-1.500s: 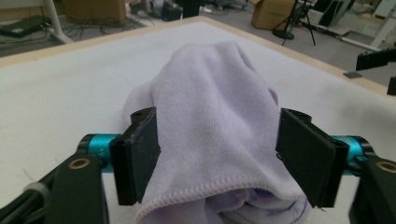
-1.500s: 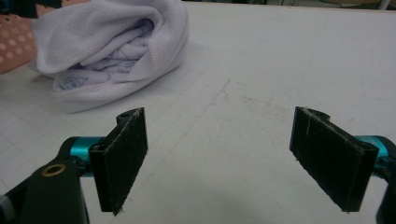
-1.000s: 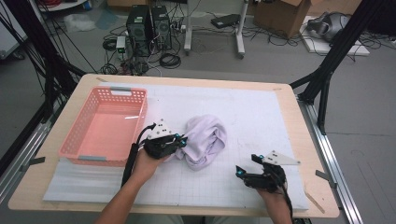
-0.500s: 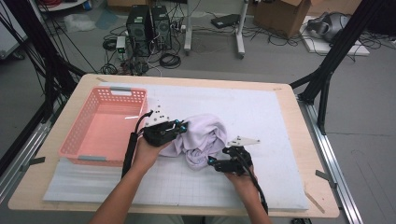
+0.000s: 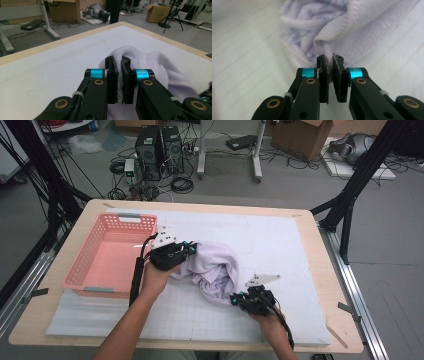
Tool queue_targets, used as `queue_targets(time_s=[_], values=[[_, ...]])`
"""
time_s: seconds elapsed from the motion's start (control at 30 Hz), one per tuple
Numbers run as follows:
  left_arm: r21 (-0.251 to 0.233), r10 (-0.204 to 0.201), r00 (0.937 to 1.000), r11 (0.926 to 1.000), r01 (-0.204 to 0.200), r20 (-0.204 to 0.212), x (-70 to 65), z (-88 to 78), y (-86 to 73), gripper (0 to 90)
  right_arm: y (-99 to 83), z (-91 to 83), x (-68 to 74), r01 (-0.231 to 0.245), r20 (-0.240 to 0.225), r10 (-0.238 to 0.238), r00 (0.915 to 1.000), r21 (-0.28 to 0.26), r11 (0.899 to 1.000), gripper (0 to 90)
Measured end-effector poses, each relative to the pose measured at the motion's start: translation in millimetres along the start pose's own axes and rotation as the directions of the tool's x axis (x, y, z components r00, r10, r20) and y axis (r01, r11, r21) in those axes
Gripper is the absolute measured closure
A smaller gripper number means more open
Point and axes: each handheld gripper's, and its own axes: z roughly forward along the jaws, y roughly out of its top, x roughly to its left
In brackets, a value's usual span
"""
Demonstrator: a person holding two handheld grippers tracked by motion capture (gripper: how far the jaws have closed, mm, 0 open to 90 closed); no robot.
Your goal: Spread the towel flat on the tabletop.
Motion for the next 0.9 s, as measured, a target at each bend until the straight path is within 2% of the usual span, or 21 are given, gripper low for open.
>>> queue_targets(time_s=[0.13,0.27,0.33,0.43,0.53,0.6,0.73,0.8,0.9], values=[[-0.011,-0.007,0.9998,0.9999,0.006,-0.020,2.1,-1.0,0.4,85.2,-20.2,-21.8,-1.4,0.000,-0.014,0.000,0.9999,0.010,1.000,84.3],[-0.015,-0.006,0.9998,0.9999,0.005,-0.020,1.4,0.0,0.5,85.3,-34.2,-42.3,1.5,0.047,0.003,-0.047,0.9989,0.036,0.998,83.8],[-0.011,-0.008,0.9998,0.9999,0.008,-0.018,0.1,3.5,-0.5,85.2,-39.2,-50.0,-0.9,0.049,0.026,-0.049,0.9985,0.008,0.999,76.6],[-0.023,-0.021,0.9997,0.9995,0.021,-0.015,-2.0,8.5,-0.7,85.2,-35.8,-58.0,-3.5,0.044,0.061,-0.039,0.9974,-0.074,0.996,54.2],[-0.005,-0.005,0.9998,1.0000,0.005,-0.020,-2.5,15.4,2.9,85.2,-22.6,-63.1,-3.7,0.050,0.080,-0.037,0.9961,-0.170,0.984,46.5],[-0.009,-0.008,0.9997,0.9999,0.007,-0.023,-0.9,18.6,7.9,85.2,-10.1,-61.1,-4.0,0.076,0.094,-0.059,0.9939,-0.196,0.978,44.7],[0.003,0.001,0.9995,1.0000,-0.001,-0.031,1.3,26.6,17.0,85.2,16.3,-40.7,-5.0,0.129,0.092,-0.113,0.9893,-0.192,0.973,43.8],[0.007,0.006,0.9994,1.0000,-0.005,-0.034,1.9,31.2,20.2,85.2,28.7,-26.9,-2.5,0.153,0.093,-0.139,0.9859,-0.171,0.973,45.0],[0.002,-0.001,0.9992,1.0000,0.001,-0.039,3.6,37.5,23.6,85.2,45.5,-9.0,1.9,0.205,0.125,-0.190,0.9738,-0.119,0.971,52.9]])
